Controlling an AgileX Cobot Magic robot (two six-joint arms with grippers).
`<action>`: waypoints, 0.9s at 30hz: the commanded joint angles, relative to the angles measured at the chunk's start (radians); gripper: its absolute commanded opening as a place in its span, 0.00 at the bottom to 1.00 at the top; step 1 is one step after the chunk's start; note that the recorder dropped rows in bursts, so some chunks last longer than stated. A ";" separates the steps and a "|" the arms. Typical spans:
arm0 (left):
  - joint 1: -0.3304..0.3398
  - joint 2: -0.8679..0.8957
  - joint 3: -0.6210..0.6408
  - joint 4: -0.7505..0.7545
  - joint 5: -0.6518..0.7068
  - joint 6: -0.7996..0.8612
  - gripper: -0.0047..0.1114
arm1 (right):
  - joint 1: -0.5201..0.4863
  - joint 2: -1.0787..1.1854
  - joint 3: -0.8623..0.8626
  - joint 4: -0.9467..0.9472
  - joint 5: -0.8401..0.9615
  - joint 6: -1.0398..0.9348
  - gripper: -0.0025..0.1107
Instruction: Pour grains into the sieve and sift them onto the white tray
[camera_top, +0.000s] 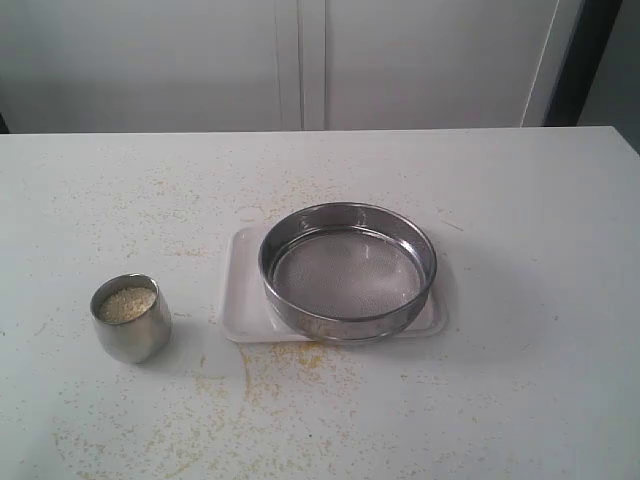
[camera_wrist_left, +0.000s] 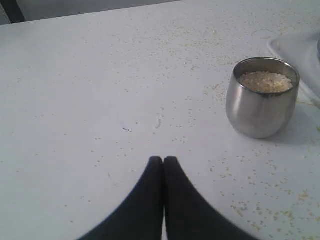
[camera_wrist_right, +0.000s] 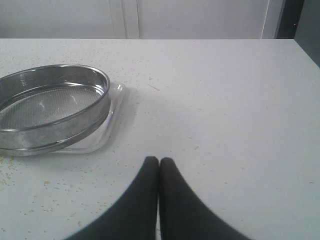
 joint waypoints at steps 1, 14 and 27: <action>-0.001 -0.004 0.005 -0.055 -0.009 -0.056 0.04 | 0.003 -0.007 0.005 0.000 -0.004 0.008 0.02; -0.001 -0.004 0.005 -0.252 -0.156 -0.223 0.04 | 0.003 -0.007 0.005 0.000 -0.004 0.008 0.02; -0.001 -0.004 0.005 -0.197 -0.481 -0.201 0.04 | 0.003 -0.007 0.005 0.000 -0.004 0.008 0.02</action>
